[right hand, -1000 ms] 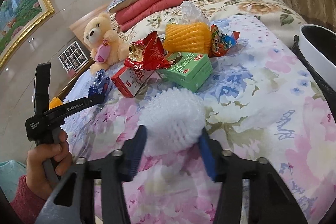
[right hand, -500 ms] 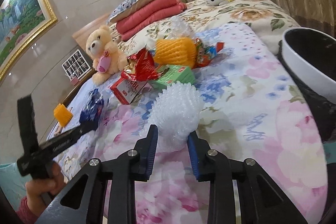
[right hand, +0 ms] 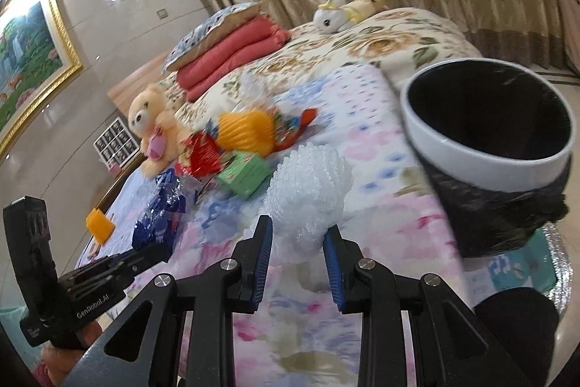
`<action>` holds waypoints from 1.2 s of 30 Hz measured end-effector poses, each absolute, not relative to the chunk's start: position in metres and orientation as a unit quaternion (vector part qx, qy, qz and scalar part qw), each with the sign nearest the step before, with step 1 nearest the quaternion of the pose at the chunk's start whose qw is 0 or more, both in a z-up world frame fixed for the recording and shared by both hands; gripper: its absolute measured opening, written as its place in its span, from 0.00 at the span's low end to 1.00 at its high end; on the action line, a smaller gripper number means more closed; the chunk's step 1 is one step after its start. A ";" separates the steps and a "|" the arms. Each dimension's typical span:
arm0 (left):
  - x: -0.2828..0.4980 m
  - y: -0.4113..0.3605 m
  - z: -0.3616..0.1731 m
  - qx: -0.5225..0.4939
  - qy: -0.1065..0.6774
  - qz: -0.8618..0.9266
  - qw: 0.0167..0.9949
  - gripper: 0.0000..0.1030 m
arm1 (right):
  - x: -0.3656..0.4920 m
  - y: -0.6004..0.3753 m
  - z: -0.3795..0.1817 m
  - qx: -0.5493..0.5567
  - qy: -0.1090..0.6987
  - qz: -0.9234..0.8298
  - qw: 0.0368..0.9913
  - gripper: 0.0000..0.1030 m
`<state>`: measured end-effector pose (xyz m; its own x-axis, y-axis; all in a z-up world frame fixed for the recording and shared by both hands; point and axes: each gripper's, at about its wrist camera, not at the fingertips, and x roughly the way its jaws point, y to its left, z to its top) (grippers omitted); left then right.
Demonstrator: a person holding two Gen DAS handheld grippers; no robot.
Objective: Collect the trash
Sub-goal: 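Carry both items over the black bin and open both tools to drop them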
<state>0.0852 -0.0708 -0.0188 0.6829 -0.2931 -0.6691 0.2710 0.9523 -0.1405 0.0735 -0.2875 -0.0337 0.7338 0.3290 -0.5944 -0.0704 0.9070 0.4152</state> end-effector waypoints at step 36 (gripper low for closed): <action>0.156 -0.273 0.002 0.062 0.371 -0.308 0.874 0.14 | 0.109 -0.458 -0.019 0.222 0.346 -0.015 0.911 0.29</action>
<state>0.1558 -0.2732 0.0022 0.5360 -0.4919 -0.6861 0.5837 0.8031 -0.1198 0.1094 -0.4578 -0.0188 0.7599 0.1263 -0.6377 0.1816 0.9007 0.3947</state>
